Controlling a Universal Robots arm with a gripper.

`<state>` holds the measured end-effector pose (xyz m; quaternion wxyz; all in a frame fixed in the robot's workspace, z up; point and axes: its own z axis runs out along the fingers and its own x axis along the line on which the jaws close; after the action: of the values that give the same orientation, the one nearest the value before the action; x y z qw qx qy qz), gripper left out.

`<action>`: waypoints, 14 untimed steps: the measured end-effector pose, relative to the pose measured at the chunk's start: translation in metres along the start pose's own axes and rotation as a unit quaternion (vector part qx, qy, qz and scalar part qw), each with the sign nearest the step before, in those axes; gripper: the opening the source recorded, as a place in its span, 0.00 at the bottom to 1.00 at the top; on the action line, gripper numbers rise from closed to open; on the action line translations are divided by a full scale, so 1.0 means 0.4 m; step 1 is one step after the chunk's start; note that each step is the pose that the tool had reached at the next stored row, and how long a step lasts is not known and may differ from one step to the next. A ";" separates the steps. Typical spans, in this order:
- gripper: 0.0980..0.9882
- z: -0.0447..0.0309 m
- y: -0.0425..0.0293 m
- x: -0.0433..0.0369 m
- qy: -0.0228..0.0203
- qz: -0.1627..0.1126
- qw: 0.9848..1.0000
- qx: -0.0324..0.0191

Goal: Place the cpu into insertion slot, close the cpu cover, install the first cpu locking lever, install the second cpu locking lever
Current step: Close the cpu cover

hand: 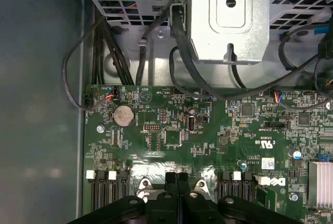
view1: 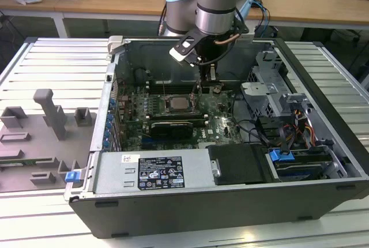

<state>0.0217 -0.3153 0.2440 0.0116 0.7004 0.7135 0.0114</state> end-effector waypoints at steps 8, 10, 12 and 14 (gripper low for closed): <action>0.01 0.001 -0.040 0.001 0.000 0.000 1.000 0.000; 0.01 0.003 -0.050 0.001 0.000 0.000 1.000 0.000; 0.01 0.004 -0.055 0.001 0.000 0.000 1.000 0.000; 0.01 0.007 -0.064 0.001 0.000 0.000 1.000 0.000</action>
<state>-0.0038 -0.3152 0.2401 0.0116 0.7005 0.7135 0.0115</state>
